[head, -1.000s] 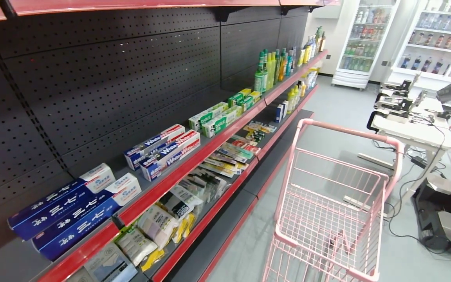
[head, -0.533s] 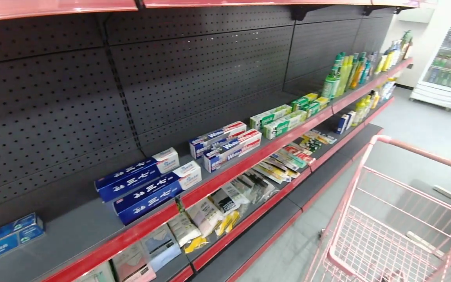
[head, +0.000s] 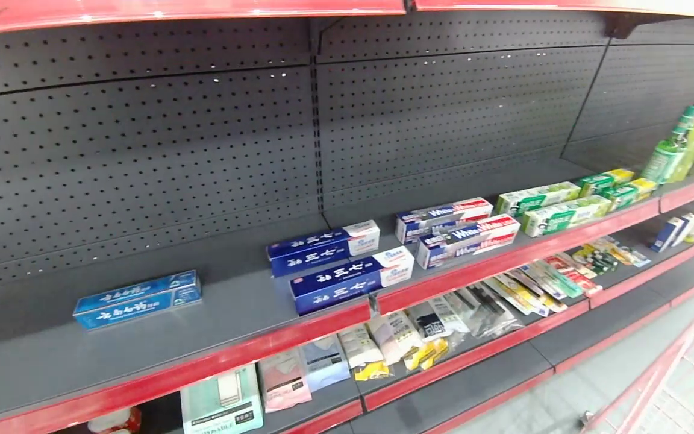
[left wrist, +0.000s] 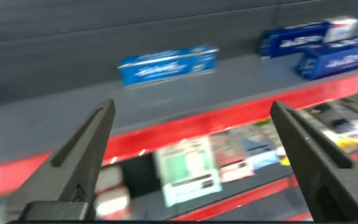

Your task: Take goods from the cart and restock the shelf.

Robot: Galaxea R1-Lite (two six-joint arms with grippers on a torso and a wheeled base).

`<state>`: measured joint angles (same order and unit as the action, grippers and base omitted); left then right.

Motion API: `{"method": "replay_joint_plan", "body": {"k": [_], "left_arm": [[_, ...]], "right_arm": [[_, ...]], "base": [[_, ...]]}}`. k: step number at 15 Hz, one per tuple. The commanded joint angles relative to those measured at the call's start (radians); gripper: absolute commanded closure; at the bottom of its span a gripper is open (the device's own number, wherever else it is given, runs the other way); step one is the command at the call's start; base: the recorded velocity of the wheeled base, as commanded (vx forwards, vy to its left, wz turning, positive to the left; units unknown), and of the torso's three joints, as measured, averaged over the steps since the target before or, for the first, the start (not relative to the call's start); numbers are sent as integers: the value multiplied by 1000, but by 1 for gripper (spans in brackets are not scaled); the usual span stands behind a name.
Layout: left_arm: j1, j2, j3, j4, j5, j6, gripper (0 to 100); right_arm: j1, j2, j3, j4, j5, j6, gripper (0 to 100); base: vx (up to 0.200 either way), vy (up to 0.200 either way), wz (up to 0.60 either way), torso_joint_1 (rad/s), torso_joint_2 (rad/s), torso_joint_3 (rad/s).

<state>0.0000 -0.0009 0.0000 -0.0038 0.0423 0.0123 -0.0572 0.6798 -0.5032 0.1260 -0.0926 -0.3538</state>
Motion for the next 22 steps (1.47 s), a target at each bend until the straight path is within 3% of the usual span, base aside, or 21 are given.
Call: {"method": "replay_joint_plan", "body": {"k": [1,12,15,18,22], "left_arm": [[0,1,0,-1,1,1,0],[0,1,0,-1,1,0,0],[0,1,0,-1,1,0,0],[0,1,0,-1,1,-3,0],[0,1,0,-1,1,-3,0]], "right_arm": [[2,3,0,0,1,-1,100],[5,1,-14,-5,7,-42,100],[13,0,-43,-5,34,-60,100],[39,127,-213,-5,224,-136,100],[234,377,-365,-8,363,-129,100]], "base": [[0,0,600,-2,12,-2],[0,0,600,0,2,4],[0,0,0,0,0,0],[0,0,0,0,0,0],[0,0,0,0,0,0]]}}
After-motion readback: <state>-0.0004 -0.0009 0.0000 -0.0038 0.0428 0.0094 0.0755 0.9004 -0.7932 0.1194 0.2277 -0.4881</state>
